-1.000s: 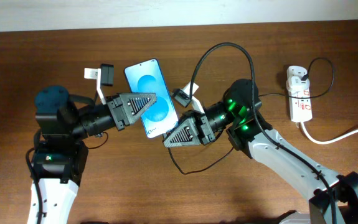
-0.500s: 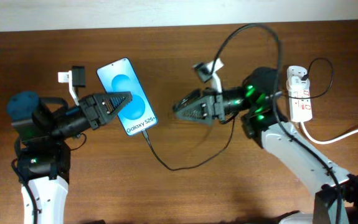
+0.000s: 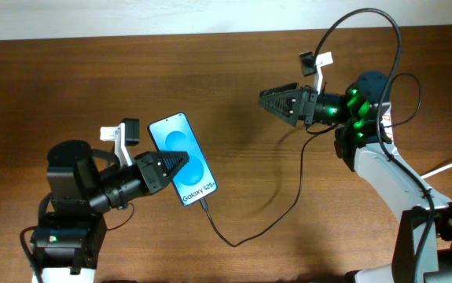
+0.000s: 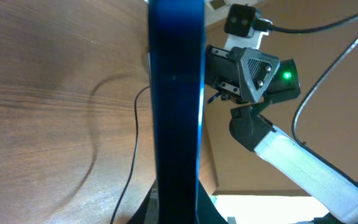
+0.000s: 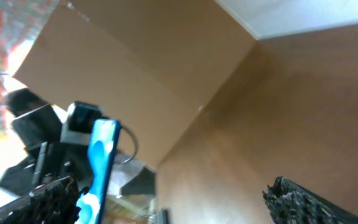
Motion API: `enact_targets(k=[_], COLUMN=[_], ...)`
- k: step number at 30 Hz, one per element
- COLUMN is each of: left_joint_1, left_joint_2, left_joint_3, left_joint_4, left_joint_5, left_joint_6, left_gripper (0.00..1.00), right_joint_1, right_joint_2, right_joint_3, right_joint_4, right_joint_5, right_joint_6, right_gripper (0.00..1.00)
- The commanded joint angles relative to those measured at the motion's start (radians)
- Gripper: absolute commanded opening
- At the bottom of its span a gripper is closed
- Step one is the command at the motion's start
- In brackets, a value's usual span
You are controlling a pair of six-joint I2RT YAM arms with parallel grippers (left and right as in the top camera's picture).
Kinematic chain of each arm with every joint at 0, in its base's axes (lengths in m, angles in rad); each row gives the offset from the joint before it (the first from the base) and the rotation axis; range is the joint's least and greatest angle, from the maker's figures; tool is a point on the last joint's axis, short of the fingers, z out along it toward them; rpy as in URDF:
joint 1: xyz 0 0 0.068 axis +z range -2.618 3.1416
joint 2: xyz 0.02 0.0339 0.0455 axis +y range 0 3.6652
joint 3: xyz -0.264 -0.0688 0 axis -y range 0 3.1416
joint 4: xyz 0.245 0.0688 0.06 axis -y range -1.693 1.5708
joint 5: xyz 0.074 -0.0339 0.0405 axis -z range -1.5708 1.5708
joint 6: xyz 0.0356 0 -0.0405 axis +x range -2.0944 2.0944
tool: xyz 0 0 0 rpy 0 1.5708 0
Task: Plug charger to phone and switch on socket
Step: 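Open the right gripper and pull it back from the plugged phone, then lower the phone flat onto the table and release the left gripper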
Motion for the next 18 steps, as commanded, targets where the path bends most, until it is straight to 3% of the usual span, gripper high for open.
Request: enact_targets(k=[1,3,6,10,13,18], left_joint_1=[-0.003,-0.003,-0.003,-0.003,-0.003,-0.003], left_joint_2=[-0.004,0.018,0.124,0.182,0.192,0.193], left_joint_3=[0.007,0.008,0.007,0.007,0.007,0.007], left_joint_4=[0.007,0.008,0.009,0.016,0.016,0.018], left_joint_5=[-0.049,-0.049,-0.048,-0.06,-0.059,-0.009], left_joint_6=[0.026,0.026,0.068,0.084,0.093,0.094], left_gripper=[0.0,0.0,0.0,0.0,0.0,0.0], right_joint_1=[-0.001,-0.003,-0.053,-0.098,-0.097,-0.077], right_joint_2=[0.005,0.004,0.002,-0.057,-0.156,-0.454], right_joint_3=[0.017,0.024,0.155,0.373,0.484,0.568], right_joint_4=[-0.013,-0.05,-0.341,-0.919,-1.063,-1.112], right_joint_5=[0.222,0.346,0.405,0.672,0.84,0.887], right_joint_6=[-0.208,-0.297,-0.518,-0.904,-0.973,-0.977], right_gripper=[0.98,0.98,0.98,0.98,0.98,0.98])
